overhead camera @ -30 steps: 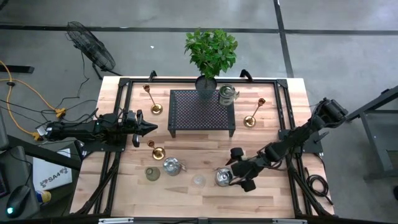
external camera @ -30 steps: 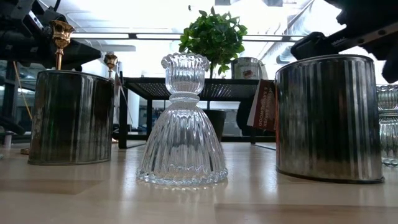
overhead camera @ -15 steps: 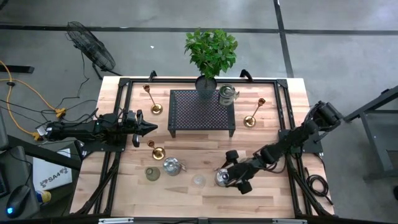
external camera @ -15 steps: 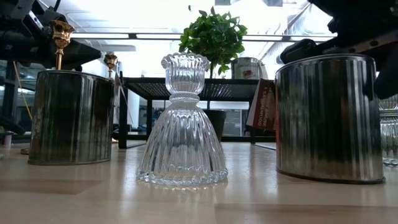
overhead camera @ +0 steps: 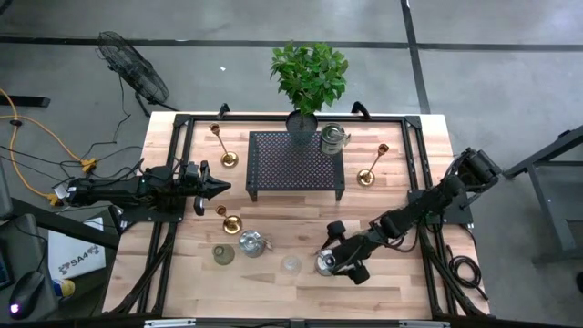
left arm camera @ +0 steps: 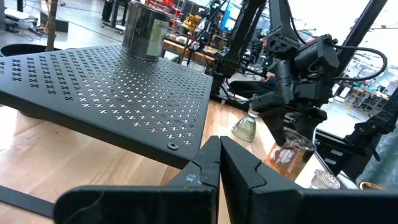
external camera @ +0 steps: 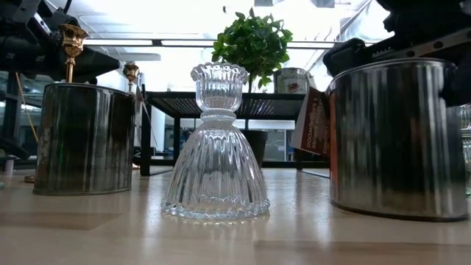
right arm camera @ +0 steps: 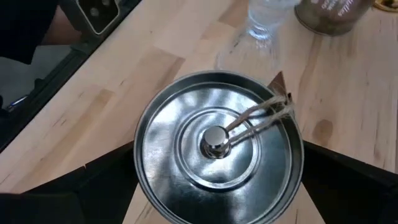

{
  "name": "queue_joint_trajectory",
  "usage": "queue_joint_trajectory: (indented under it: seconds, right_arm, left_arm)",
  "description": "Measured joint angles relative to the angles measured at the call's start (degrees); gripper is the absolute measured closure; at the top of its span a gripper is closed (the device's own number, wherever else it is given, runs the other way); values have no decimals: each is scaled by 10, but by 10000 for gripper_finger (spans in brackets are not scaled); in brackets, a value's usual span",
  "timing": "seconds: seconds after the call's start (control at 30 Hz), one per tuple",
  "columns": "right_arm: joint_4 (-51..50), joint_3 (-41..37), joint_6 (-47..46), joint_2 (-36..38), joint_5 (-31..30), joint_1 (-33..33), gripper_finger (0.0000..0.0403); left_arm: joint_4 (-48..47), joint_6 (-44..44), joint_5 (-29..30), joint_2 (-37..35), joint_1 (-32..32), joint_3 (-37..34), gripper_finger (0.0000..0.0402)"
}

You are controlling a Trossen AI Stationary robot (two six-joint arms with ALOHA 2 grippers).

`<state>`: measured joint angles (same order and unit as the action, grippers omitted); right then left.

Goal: Pick & Place candle stick holders
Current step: Put the right silver scented candle on the shelf aligned with the other silver scented candle

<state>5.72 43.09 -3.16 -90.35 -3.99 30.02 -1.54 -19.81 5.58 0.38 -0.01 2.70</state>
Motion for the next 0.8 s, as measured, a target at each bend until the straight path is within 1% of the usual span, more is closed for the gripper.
queue_joint_trajectory:
  seconds: [0.17, 0.33, 0.43, 0.63, 0.8]
  right_arm:
    - [6, 0, 4, -7, 1, -1, 5]
    - [23, 0, 4, -20, 16, -2, 6]
    - [23, 0, 3, -20, 13, -2, 17]
    - [23, 0, 0, -20, 9, -5, 54]
    - [13, 0, -30, -19, -14, -6, 53]
  left_arm:
    - [0, 0, 0, 0, 0, 0, 400]
    - [0, 0, 0, 0, 0, 0, 400]
    - [0, 0, 0, 0, 0, 0, 400]
    - [0, 0, 0, 0, 0, 0, 400]
    - [0, 0, 0, 0, 0, 0, 400]
